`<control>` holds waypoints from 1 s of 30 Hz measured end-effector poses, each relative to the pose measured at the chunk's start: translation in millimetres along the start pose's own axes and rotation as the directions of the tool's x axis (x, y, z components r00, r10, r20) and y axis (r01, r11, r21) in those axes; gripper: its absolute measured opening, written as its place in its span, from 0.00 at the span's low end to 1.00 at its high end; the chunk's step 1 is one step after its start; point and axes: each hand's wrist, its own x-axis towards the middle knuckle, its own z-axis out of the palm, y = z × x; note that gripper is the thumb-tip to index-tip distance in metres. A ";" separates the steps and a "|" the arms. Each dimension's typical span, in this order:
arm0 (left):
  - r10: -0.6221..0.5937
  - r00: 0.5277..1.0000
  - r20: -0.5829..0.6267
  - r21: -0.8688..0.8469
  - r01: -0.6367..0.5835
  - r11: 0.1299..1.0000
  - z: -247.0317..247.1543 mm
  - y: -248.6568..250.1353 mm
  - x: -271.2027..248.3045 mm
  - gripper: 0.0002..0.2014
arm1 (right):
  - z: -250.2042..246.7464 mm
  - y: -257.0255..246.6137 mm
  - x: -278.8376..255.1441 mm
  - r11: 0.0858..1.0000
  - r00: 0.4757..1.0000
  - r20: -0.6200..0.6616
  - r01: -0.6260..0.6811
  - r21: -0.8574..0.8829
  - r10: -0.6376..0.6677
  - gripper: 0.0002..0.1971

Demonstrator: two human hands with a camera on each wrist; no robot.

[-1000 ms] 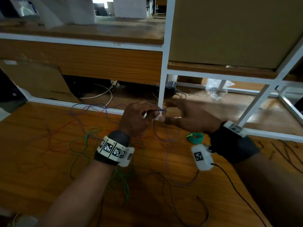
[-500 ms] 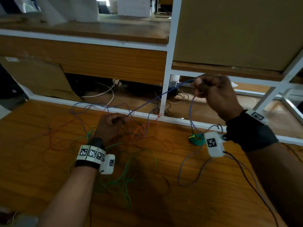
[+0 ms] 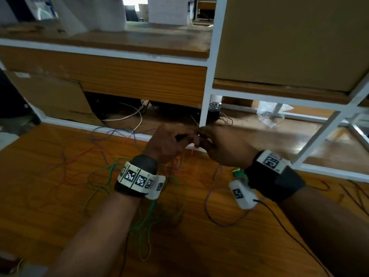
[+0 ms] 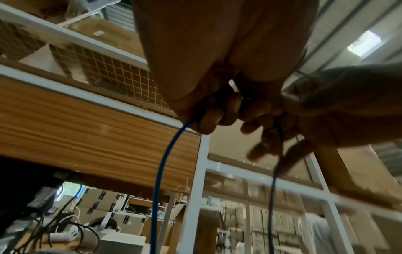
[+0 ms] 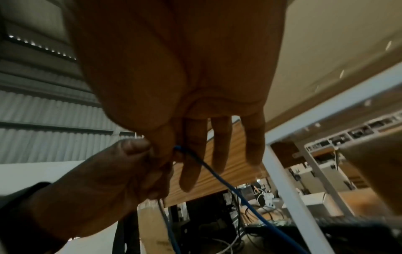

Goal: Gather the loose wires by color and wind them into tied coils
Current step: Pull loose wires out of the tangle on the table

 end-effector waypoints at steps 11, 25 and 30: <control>-0.239 0.968 -0.076 0.076 0.244 0.967 -17.9 -84.5 -53.2 0.08 | -76.8 27.3 -27.9 0.987 0.898 -0.412 -0.124 0.107 0.157 0.09; -0.151 0.984 0.094 0.033 0.148 0.988 9.1 -44.1 -15.3 0.08 | 1.2 23.2 -31.6 0.942 0.987 -0.074 -0.161 -0.294 0.145 0.46; -0.208 0.972 0.112 -0.358 0.234 0.904 29.1 4.9 -20.5 0.07 | 18.4 12.1 -30.6 0.994 0.999 -0.036 -0.028 -0.102 0.024 0.19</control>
